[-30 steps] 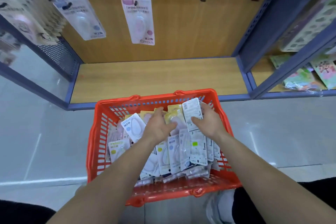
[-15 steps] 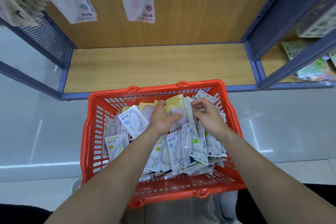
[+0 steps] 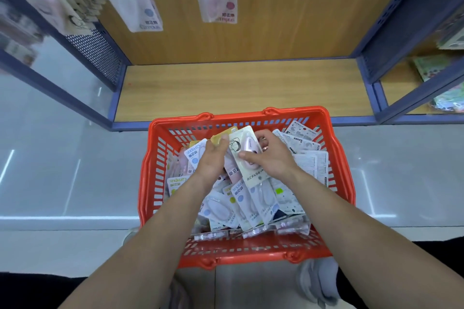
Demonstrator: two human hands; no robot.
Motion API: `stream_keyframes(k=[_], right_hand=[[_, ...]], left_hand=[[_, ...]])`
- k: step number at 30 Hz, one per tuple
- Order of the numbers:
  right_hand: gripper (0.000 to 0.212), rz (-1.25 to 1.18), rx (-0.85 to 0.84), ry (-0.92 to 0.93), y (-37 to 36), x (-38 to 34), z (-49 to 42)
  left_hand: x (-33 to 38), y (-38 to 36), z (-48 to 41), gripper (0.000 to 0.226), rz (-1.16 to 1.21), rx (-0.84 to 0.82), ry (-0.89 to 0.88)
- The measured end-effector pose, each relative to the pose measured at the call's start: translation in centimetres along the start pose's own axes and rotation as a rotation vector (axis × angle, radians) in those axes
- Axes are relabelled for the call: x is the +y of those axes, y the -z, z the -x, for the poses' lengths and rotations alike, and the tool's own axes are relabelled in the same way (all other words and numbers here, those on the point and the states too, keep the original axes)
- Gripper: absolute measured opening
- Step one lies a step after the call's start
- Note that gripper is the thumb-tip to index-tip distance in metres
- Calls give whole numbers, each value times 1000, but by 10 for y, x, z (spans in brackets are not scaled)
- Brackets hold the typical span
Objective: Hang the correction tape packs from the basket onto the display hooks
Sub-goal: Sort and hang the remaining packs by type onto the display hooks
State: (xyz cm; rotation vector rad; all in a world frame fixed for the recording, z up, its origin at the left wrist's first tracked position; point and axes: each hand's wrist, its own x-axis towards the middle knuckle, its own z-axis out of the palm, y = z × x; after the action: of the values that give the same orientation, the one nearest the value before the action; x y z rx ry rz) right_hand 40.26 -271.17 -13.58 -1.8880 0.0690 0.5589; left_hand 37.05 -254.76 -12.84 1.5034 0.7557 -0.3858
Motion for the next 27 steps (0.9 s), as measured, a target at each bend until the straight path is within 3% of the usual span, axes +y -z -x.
stream_keyframes(k=[1, 4, 6, 8, 10, 13, 19, 22, 24, 27], right_hand=[[44, -10, -7, 20, -4, -2, -1], [38, -77, -84, 60, -11, -7, -2], [42, -67, -139, 66, -13, -7, -1], [61, 10, -164, 29, -12, -2, -2], [72, 19, -203, -30, -10, -3, -2], [54, -40, -288, -59, -10, -12, -1], [38, -85, -391, -98, -11, -37, 2], [57, -71, -456, -136, -10, -38, 7], [71, -39, -401, -125, -8, -36, 8], [71, -59, -282, -97, -3, -35, 12]], left_hand=[[0, 3, 2, 78, -14, -9, -1], [-3, 16, 0, 35, -20, -39, -85], [-5, 24, -1, 51, 10, 0, -60], [-7, 29, -4, 71, 42, 5, -28], [-5, 33, 0, 65, 81, -5, -27], [-3, 41, 6, 47, 139, 0, -34], [9, 62, 23, 47, 149, 50, -64], [4, 66, 31, 50, 164, 48, -54], [0, 67, 33, 53, 159, 44, -61], [0, 66, 37, 49, 41, 2, -122]])
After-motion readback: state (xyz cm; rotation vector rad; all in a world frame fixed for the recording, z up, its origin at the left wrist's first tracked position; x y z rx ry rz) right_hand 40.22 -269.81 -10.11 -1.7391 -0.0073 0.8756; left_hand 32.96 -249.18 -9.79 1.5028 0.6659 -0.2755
